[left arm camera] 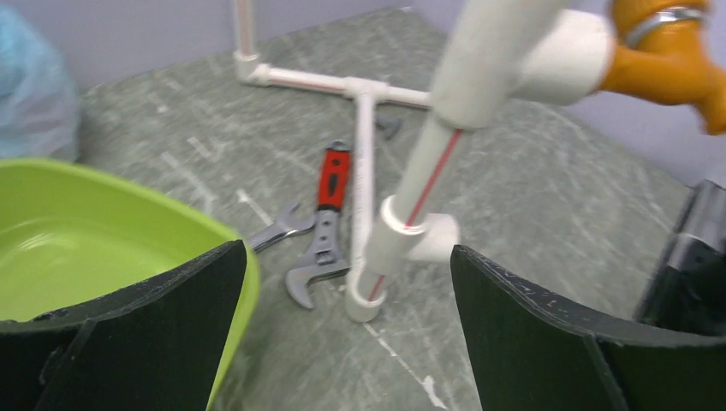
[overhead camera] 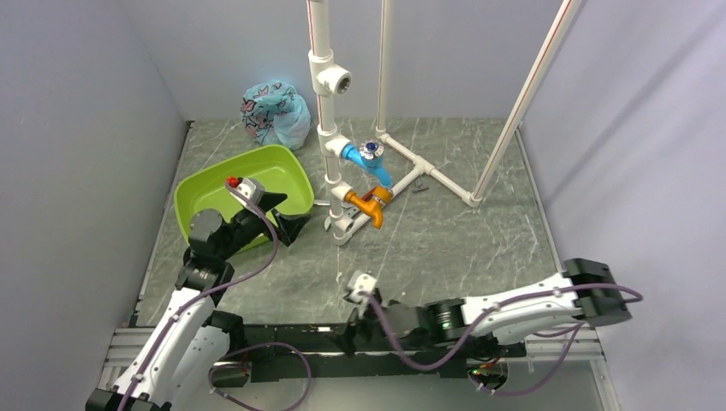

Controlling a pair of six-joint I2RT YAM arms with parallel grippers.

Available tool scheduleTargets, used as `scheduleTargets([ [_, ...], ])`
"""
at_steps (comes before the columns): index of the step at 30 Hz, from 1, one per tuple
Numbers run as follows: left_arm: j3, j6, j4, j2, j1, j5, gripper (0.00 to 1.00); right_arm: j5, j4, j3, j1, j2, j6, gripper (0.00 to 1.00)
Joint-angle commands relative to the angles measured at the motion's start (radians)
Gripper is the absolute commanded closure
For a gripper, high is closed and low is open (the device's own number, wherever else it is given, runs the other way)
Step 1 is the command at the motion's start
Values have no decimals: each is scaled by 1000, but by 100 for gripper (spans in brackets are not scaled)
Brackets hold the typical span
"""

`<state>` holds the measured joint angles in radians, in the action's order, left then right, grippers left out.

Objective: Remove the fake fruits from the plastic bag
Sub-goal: Adjust the distractor at the center of the board, then move the bin to the center of the board.

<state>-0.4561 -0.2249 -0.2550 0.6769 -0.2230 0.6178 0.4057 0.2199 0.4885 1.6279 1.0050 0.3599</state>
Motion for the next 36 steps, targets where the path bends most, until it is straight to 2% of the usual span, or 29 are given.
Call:
scheduleTargets([
  [1, -73, 99, 153, -40, -3, -264, 4, 225, 64, 210, 55, 253, -61, 0],
  [5, -73, 88, 222, -77, -3, -459, 1, 309, -55, 406, 55, 465, -21, 0],
  [7, -81, 60, 250, -74, -2, -569, 1, 326, -98, 481, 53, 538, -9, 0],
  [10, -114, 46, 333, -32, -3, -660, 1, 341, -171, 570, 46, 617, 16, 0],
  [17, -173, 27, 387, 113, 1, -627, 1, 327, -199, 612, 7, 680, 88, 0],
  [23, -221, -16, 435, 306, 13, -495, 5, 286, -136, 497, 1, 589, 52, 0],
  [26, -243, -114, 471, 390, 13, -450, 11, 225, -101, 399, -14, 504, 59, 0],
  [31, -150, -383, 392, 366, 13, -531, 11, 240, -127, 286, -15, 371, 108, 0],
  [36, -76, -468, 327, 347, 13, -539, 10, 244, -120, 181, -20, 226, 145, 0],
])
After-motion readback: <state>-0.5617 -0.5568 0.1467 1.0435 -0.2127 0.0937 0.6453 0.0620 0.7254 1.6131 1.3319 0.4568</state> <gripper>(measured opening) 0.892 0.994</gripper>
